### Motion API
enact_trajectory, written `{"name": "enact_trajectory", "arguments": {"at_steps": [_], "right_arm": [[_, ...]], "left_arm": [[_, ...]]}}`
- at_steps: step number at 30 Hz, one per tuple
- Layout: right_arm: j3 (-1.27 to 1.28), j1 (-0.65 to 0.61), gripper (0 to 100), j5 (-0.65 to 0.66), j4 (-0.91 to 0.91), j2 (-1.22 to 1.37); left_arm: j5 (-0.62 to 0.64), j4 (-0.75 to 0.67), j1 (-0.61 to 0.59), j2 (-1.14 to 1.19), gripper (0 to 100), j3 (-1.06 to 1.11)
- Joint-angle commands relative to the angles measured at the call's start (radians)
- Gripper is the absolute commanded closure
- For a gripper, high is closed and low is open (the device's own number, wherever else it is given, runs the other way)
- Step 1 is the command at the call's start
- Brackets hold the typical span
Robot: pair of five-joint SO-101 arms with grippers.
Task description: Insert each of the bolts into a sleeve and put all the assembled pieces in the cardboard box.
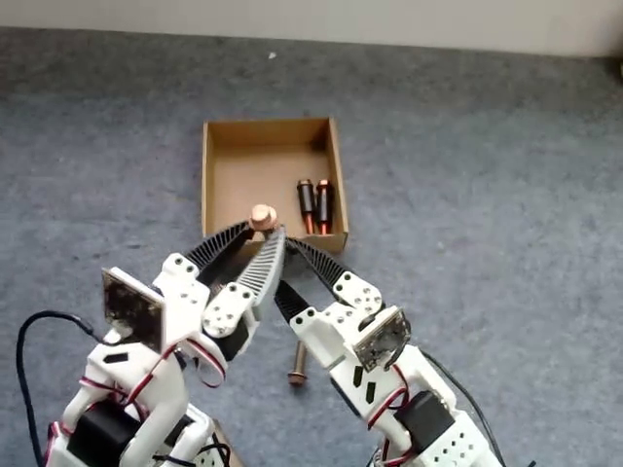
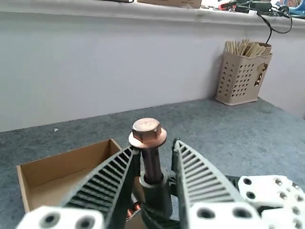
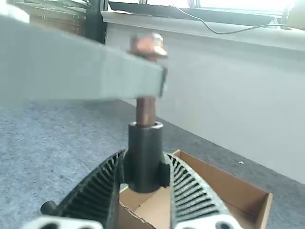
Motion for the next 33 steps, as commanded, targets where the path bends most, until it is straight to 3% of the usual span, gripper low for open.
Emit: {"name": "enact_trajectory", "arguments": {"at_steps": [1, 16, 21, 28, 33], "right_arm": [[0.122, 0.021, 99.3, 0.008, -0.030, -0.016], [0.122, 0.030, 99.3, 0.008, -0.022, -0.016], [0.122, 0.134, 99.3, -0.005, -0.021, -0.016], [0.122, 0.292, 99.3, -0.292, 0.093, -0.016], [0.122, 0.398, 99.3, -0.322, 0.142, -0.016]], "left_arm": [[-0.017, -0.005, -0.041, 0.002, 84, 0.001], [-0.023, -0.005, -0.102, -0.001, 84, -0.007], [-0.058, -0.002, -0.136, 0.002, 84, -0.044], [-0.178, 0.000, -0.320, -0.005, 84, -0.016], [-0.199, 0.000, -0.495, -0.007, 84, 0.113]]}}
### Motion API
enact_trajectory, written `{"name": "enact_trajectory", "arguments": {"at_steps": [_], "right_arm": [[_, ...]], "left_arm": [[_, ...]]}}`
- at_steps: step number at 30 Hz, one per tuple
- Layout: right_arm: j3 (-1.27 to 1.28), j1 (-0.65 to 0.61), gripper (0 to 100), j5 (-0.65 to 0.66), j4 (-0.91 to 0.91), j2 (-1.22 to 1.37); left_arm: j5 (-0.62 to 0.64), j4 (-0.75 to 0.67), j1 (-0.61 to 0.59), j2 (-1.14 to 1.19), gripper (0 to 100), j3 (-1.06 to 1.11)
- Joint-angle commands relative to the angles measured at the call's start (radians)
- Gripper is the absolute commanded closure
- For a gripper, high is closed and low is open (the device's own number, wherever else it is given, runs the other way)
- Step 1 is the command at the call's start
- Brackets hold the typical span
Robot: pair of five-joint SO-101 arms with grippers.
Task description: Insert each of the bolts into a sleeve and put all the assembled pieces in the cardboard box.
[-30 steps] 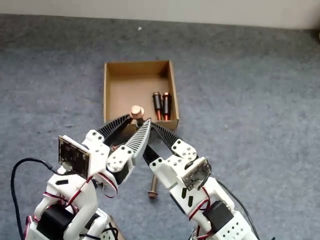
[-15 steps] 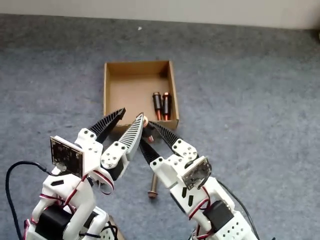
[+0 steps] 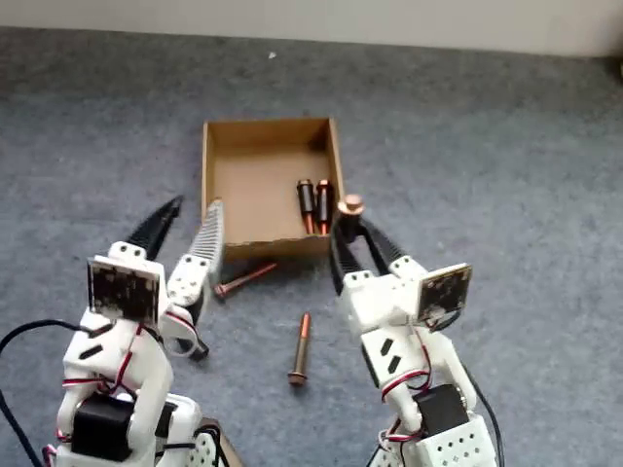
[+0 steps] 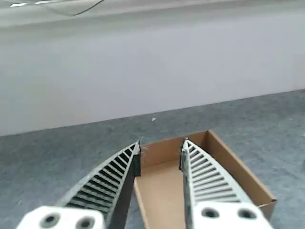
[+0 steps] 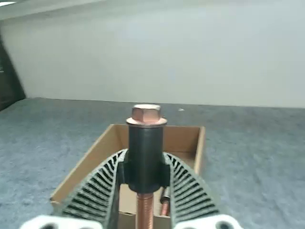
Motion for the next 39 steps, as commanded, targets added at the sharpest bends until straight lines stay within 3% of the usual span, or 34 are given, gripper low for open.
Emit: {"name": "enact_trajectory", "arguments": {"at_steps": [1, 11, 18, 31, 39], "right_arm": [[0.122, 0.071, 99.3, -0.023, 0.012, -0.016], [0.101, 0.082, 99.2, -0.017, 0.099, -0.008], [-0.042, 0.073, 99.3, 0.098, 0.096, 0.111], [-0.625, 0.048, 99.3, 0.112, -0.263, 1.116], [-0.809, -0.105, 99.3, 0.494, -0.427, 1.561]], "left_arm": [[-0.014, 0.000, -0.119, -0.002, 84, 0.077], [-0.164, 0.000, -0.415, -0.002, 84, 0.357], [-0.282, 0.002, -0.455, -0.002, 84, 0.492], [-0.365, 0.052, -0.352, 0.007, 84, 0.498], [-0.365, 0.052, -0.357, 0.007, 84, 0.498]]}}
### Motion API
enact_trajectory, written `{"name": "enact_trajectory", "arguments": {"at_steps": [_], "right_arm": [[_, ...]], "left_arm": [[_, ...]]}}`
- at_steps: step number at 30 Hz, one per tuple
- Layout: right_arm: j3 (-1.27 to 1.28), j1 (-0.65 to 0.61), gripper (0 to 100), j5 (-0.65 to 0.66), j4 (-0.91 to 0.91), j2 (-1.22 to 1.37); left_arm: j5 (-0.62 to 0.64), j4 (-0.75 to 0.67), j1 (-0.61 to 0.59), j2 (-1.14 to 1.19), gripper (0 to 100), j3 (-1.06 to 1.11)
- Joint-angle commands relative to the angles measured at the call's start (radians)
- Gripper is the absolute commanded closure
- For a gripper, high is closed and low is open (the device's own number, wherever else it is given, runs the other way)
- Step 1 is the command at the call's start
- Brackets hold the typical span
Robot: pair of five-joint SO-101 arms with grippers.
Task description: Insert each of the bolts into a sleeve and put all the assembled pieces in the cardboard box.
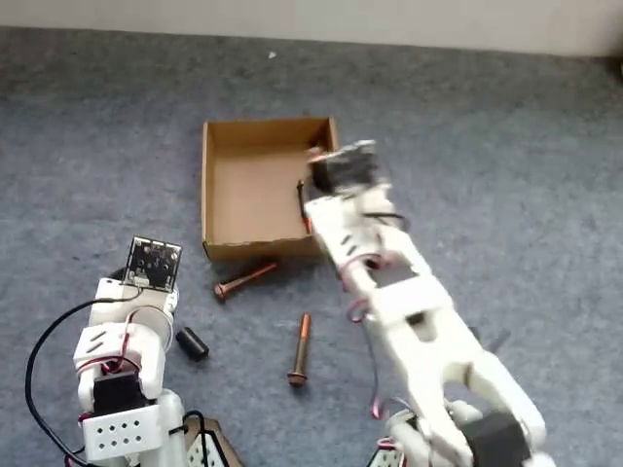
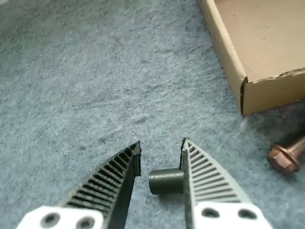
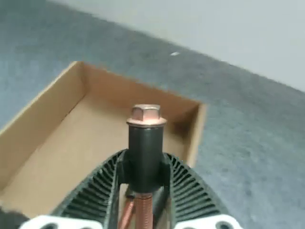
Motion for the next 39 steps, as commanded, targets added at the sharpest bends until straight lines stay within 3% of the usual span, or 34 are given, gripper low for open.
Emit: {"name": "enact_trajectory", "arguments": {"at_steps": [1, 7, 14, 22, 25, 33, 39], "right_arm": [[-0.088, -0.074, 99.3, 0.187, -0.051, 0.142], [-0.117, -0.074, 99.1, 0.423, -0.056, 0.346], [-0.117, -0.077, 82.8, 0.388, -0.051, 0.317], [-0.110, -0.079, 82.9, 0.385, -0.045, 0.143], [-0.068, -0.081, 82.9, 0.379, 0.044, 0.028], [-0.042, -0.131, 82.9, 0.017, 0.384, -0.315], [-0.041, -0.197, 82.9, -0.226, 0.605, -0.381]], "left_arm": [[-0.012, 0.002, 0.015, 0.001, 84, 0.025], [-0.012, 0.002, 0.013, 0.001, 84, 0.025], [-0.012, 0.002, 0.013, 0.001, 84, 0.025], [-0.012, 0.000, 0.012, 0.001, 84, 0.025], [-0.009, -0.005, -0.030, -0.007, 84, 0.025], [0.069, -0.006, -0.097, -0.008, 84, 0.016], [0.147, -0.006, -0.151, -0.008, 84, -0.016]]}}
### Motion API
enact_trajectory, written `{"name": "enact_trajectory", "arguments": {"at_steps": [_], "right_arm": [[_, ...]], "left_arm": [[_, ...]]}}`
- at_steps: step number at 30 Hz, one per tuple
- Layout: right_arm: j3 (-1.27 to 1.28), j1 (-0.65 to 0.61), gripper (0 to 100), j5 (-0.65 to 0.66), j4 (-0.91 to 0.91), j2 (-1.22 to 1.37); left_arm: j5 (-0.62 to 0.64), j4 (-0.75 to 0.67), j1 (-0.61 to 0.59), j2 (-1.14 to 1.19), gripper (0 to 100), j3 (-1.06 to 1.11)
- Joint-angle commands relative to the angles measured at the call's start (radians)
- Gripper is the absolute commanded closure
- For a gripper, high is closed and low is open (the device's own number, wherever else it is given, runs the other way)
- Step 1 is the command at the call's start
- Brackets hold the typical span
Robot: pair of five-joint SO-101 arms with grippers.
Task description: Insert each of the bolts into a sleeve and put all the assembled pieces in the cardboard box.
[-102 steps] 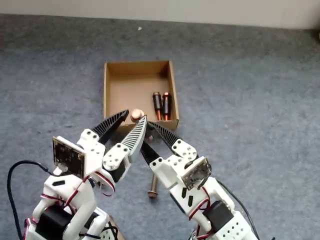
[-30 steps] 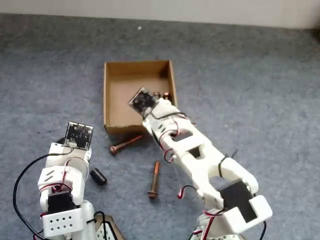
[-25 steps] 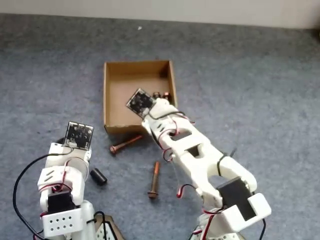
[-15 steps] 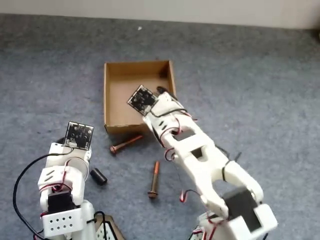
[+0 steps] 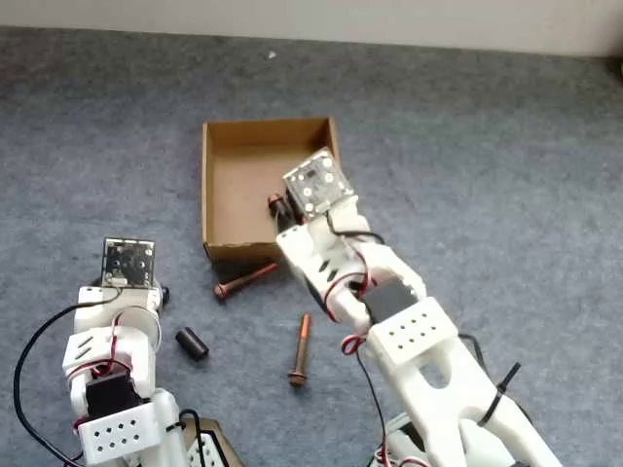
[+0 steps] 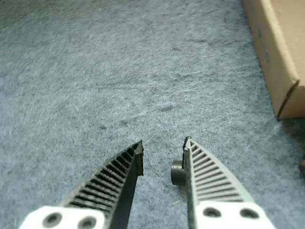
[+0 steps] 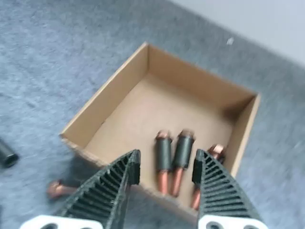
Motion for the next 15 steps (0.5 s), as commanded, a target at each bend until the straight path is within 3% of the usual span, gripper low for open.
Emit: {"name": "enact_trajectory", "arguments": {"at_steps": [1, 8, 15], "right_arm": [[-0.007, -0.053, 82.9, -0.153, 0.107, -0.042], [-0.007, -0.196, 82.9, -0.358, 0.165, 0.019], [0.041, -0.344, 82.9, -0.376, 0.153, 0.082]], "left_arm": [[0.078, -0.005, -0.059, -0.008, 84, -0.028], [0.184, -0.006, -0.162, -0.008, 84, -0.058], [0.252, -0.014, -0.220, -0.008, 81, -0.067]]}}
